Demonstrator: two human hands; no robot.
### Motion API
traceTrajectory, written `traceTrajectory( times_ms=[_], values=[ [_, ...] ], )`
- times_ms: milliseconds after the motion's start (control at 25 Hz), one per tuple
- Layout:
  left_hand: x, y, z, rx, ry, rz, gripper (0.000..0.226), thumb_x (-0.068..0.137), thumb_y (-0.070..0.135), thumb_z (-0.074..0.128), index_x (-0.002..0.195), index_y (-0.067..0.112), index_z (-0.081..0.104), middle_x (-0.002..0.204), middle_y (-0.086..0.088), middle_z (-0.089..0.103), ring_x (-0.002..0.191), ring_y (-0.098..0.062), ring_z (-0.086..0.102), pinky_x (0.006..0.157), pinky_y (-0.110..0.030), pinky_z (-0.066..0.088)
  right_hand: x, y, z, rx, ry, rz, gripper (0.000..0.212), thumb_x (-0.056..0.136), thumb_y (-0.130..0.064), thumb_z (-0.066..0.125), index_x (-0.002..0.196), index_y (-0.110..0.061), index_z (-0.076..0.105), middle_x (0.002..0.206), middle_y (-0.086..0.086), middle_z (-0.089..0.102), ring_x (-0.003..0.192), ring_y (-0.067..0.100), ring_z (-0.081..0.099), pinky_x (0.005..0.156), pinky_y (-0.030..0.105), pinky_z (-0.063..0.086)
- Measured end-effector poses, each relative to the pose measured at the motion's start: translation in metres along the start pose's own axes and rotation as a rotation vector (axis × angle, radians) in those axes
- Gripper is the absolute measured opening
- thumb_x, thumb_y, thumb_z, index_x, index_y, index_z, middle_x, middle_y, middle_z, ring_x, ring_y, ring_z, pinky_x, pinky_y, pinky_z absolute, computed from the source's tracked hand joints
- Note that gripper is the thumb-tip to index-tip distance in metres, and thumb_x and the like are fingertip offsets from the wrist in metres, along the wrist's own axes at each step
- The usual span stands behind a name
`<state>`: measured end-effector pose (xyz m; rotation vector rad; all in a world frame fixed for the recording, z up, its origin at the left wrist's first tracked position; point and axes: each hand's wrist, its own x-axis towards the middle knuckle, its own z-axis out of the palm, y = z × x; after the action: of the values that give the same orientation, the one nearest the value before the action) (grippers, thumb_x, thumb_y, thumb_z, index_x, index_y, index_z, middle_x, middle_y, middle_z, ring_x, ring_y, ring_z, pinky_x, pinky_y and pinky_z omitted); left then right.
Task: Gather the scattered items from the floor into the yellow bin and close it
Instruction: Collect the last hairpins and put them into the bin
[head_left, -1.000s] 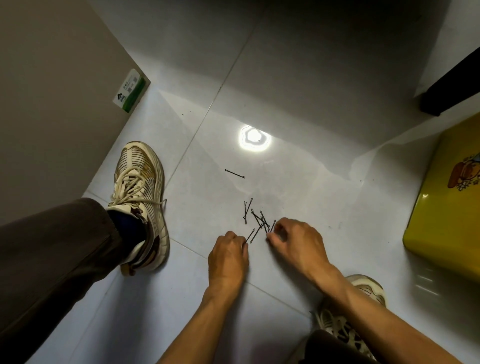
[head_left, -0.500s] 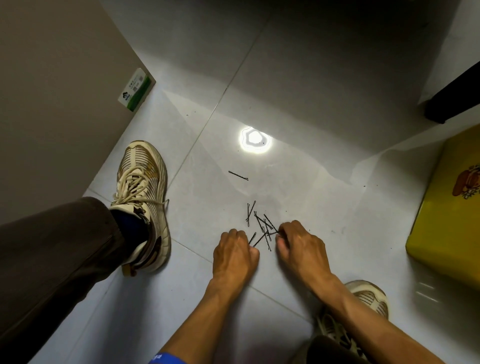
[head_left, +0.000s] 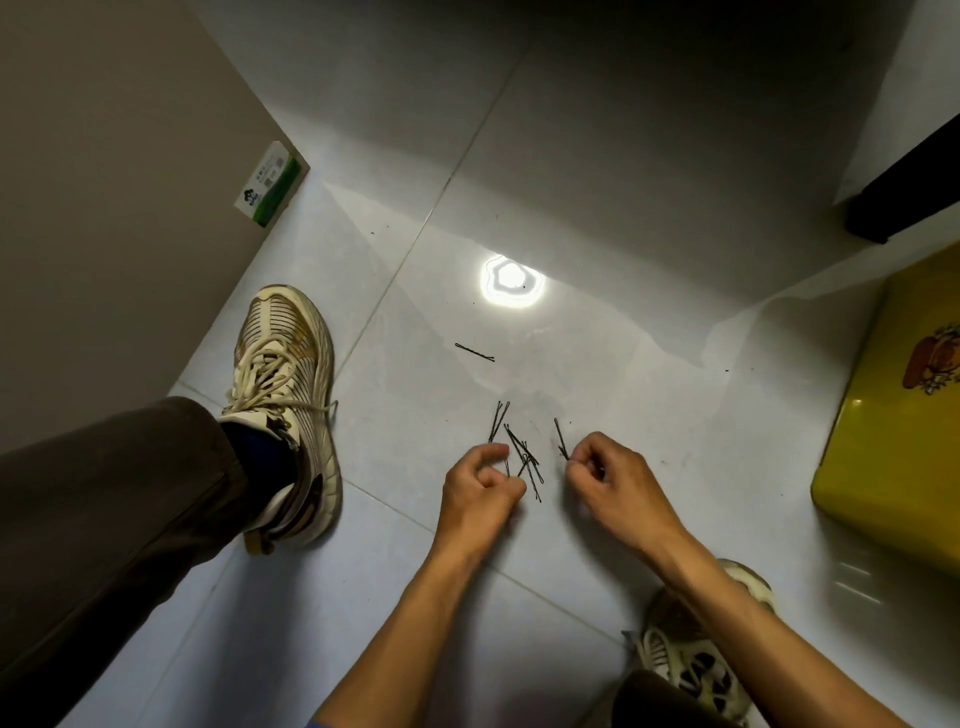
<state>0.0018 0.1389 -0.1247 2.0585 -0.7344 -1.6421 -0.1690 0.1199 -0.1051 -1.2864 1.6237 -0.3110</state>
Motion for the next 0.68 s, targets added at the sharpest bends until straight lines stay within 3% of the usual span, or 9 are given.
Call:
traceTrajectory(
  times_ms=[120, 240, 360, 480, 600, 680],
  values=[
    [-0.002, 0.011, 0.008, -0.441, -0.114, -0.113, 0.029, 0.066, -0.004, 0.040, 0.086, 0.002, 0.060, 0.056, -0.008, 0.054, 0.045, -0.018, 0.049, 0.044, -0.025, 0.042, -0.016, -0.029, -0.012, -0.065, -0.164, 0.001, 0.020, 0.072, -0.034, 0.059, 0.065, -0.016, 0.052, 0.060, -0.005, 0.052, 0.056, 0.009, 0.044, 0.054, 0.026, 0.035],
    [-0.003, 0.022, 0.020, -0.816, -0.207, -0.221, 0.027, 0.079, 0.011, 0.040, 0.086, -0.002, 0.062, 0.068, -0.015, 0.060, 0.061, -0.025, 0.058, 0.060, -0.033, 0.048, -0.027, -0.051, -0.009, -0.109, -0.241, 0.032, 0.021, 0.081, -0.034, 0.060, 0.066, -0.018, 0.055, 0.062, -0.005, 0.056, 0.057, 0.006, 0.047, 0.054, 0.024, 0.036],
    [-0.005, 0.029, 0.025, -0.902, -0.226, -0.287, 0.044, 0.096, 0.028, 0.035, 0.084, 0.000, 0.067, 0.072, -0.015, 0.067, 0.064, -0.025, 0.065, 0.057, -0.029, 0.052, -0.028, -0.069, -0.013, 0.305, -0.228, 0.168, 0.019, 0.092, -0.029, 0.056, 0.086, -0.023, 0.073, 0.079, -0.008, 0.073, 0.069, 0.002, 0.064, 0.066, 0.023, 0.045],
    [-0.003, 0.030, 0.022, -0.982, -0.136, -0.295, 0.040, 0.099, 0.027, 0.037, 0.081, 0.003, 0.064, 0.064, -0.009, 0.065, 0.057, -0.017, 0.062, 0.057, -0.026, 0.049, -0.027, -0.078, -0.005, 0.576, -0.279, 0.224, 0.022, 0.089, -0.026, 0.053, 0.094, -0.027, 0.075, 0.091, -0.007, 0.076, 0.090, 0.005, 0.069, 0.089, 0.029, 0.051],
    [-0.001, 0.029, 0.014, -0.990, -0.071, -0.310, 0.029, 0.095, 0.021, 0.043, 0.080, 0.004, 0.062, 0.061, -0.008, 0.060, 0.052, -0.017, 0.057, 0.049, -0.024, 0.045, -0.023, -0.067, 0.004, 0.464, -0.103, 0.091, 0.025, 0.083, -0.027, 0.051, 0.094, -0.028, 0.073, 0.092, -0.011, 0.074, 0.089, 0.005, 0.068, 0.087, 0.030, 0.053],
    [0.000, 0.027, 0.006, -0.940, -0.048, -0.304, 0.023, 0.092, 0.016, 0.044, 0.080, 0.005, 0.060, 0.057, -0.007, 0.056, 0.045, -0.016, 0.051, 0.040, -0.021, 0.037, -0.014, -0.049, 0.008, 0.175, 0.104, -0.001, 0.018, 0.088, -0.025, 0.056, 0.095, -0.026, 0.072, 0.090, -0.012, 0.073, 0.082, 0.005, 0.066, 0.077, 0.028, 0.053]
  ],
)
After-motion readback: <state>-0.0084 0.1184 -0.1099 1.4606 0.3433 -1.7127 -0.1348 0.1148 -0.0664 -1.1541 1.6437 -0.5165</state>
